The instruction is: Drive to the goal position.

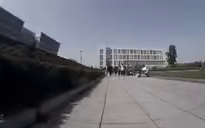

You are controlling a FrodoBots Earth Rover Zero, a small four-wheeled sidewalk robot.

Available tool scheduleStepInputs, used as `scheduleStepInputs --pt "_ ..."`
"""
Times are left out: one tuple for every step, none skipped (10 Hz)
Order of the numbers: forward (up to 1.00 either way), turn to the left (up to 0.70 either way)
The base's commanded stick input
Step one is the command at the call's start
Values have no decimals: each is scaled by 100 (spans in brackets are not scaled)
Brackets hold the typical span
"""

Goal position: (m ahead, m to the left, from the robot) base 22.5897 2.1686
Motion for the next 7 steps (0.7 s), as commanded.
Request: scheduleStepInputs --pt "70 -2" --pt "70 -2" --pt "70 -2" --pt "70 -2" --pt "70 -2" --pt "69 -2" --pt "66 -2"
